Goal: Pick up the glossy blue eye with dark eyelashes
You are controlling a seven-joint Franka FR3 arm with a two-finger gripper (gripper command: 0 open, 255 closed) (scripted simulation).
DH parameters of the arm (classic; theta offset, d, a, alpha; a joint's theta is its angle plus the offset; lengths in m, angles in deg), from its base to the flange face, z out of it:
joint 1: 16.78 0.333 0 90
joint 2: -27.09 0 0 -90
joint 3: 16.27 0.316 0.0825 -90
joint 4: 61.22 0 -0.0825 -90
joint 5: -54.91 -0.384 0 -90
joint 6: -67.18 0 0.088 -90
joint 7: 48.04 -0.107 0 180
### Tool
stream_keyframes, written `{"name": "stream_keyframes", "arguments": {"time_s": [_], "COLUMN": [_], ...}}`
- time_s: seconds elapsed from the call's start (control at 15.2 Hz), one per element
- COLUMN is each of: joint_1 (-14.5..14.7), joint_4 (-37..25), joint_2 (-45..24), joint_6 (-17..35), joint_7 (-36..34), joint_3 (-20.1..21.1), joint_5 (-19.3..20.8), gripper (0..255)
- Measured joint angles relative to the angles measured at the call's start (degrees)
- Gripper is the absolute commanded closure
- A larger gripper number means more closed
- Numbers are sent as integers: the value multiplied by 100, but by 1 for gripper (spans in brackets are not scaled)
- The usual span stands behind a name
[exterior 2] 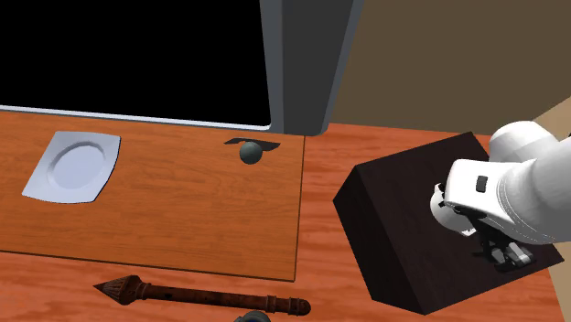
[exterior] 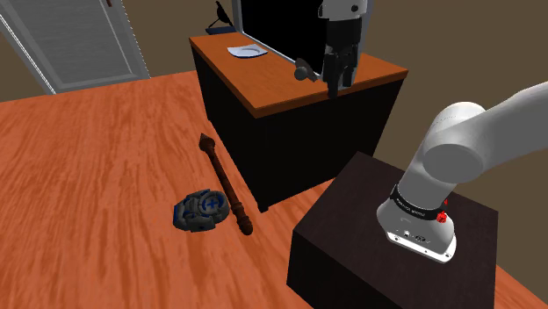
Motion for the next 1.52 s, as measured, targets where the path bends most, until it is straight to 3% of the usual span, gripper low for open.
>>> {"name": "stream_keyframes", "arguments": {"time_s": [0.26,0.99,1.52], "joint_1": [-113,-606,-867], "joint_4": [-2,-537,-1487], "joint_2": [-185,-1621,-2951], "joint_6": [264,1668,2443], "joint_7": [163,917,1508], "joint_3": [-154,-908,-1447], "joint_5": [161,736,787], "gripper": [0,0,0]}}
